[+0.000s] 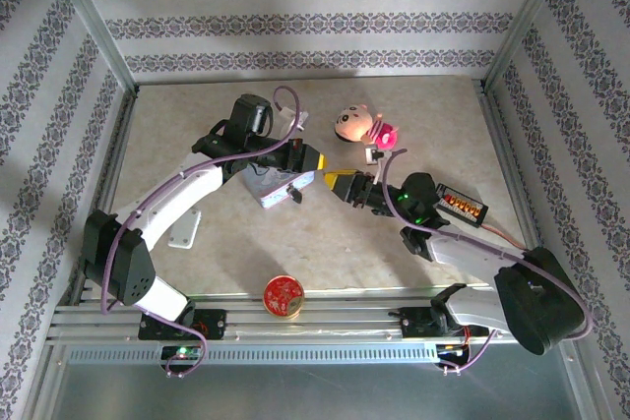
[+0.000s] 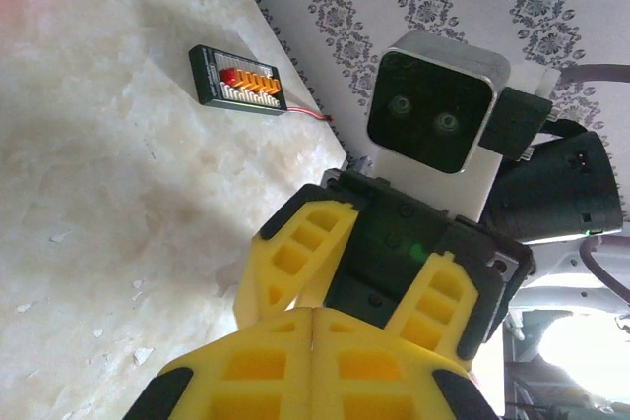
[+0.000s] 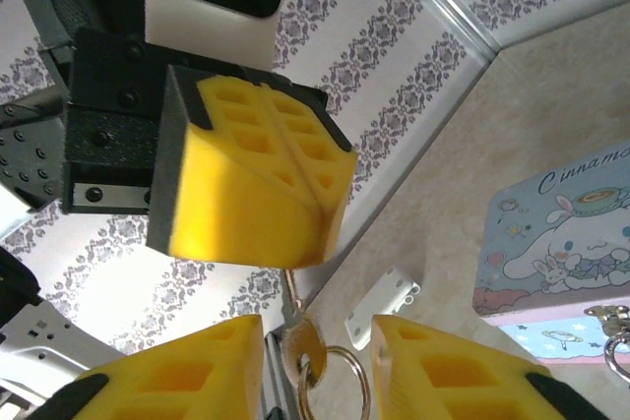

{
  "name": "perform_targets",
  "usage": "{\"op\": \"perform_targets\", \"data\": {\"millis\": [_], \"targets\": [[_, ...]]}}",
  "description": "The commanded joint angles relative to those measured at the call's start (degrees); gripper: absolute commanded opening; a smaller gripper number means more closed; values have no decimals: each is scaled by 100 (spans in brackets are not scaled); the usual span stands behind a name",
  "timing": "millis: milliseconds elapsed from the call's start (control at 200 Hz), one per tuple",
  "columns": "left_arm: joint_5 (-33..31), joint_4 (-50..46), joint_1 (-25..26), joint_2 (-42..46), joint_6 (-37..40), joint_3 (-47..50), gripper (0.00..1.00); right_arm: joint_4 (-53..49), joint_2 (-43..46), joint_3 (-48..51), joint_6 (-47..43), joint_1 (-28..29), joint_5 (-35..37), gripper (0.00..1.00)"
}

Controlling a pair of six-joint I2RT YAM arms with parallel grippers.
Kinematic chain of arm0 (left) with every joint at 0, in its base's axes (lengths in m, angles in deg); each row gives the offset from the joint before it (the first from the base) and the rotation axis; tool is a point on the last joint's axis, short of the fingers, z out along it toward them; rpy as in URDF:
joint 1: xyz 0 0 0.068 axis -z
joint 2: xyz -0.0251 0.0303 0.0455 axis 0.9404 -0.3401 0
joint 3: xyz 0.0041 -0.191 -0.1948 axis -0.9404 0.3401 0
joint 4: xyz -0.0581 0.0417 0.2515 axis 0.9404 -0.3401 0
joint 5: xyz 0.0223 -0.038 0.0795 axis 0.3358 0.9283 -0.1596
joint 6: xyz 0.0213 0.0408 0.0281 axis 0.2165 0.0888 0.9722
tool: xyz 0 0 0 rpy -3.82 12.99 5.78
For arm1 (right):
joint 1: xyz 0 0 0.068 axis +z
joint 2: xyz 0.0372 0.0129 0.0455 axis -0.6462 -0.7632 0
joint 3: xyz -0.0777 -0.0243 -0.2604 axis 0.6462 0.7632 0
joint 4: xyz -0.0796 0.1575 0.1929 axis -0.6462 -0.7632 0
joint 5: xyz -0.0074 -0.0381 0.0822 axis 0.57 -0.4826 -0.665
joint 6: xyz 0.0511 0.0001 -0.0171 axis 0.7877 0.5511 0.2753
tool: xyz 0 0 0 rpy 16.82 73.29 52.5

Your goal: Unlock a padlock with a key

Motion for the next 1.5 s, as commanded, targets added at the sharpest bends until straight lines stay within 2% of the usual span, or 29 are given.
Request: {"op": "perform_targets", "data": {"millis": [0,125,400,800,1244,1494], "targets": [[171,321,-8,22,-82,93,0,240,-196,-202,2,71,-268,30],[164,397,-9,40,-128,132,0,383,-339,-212,81,95,-282,25],[151,560,-20,37,-237,146,0,393,-300,-68,59,78,-187,21],[170,720,-43,27,-350,172,0,368,86,229,55,-45,73,21],[253,906,-39,13,-493,276,0,384,186,131,107,-70,69,16],[242,895,-48,-12,-503,274,0,402,210,142,113,-62,94,21]]}}
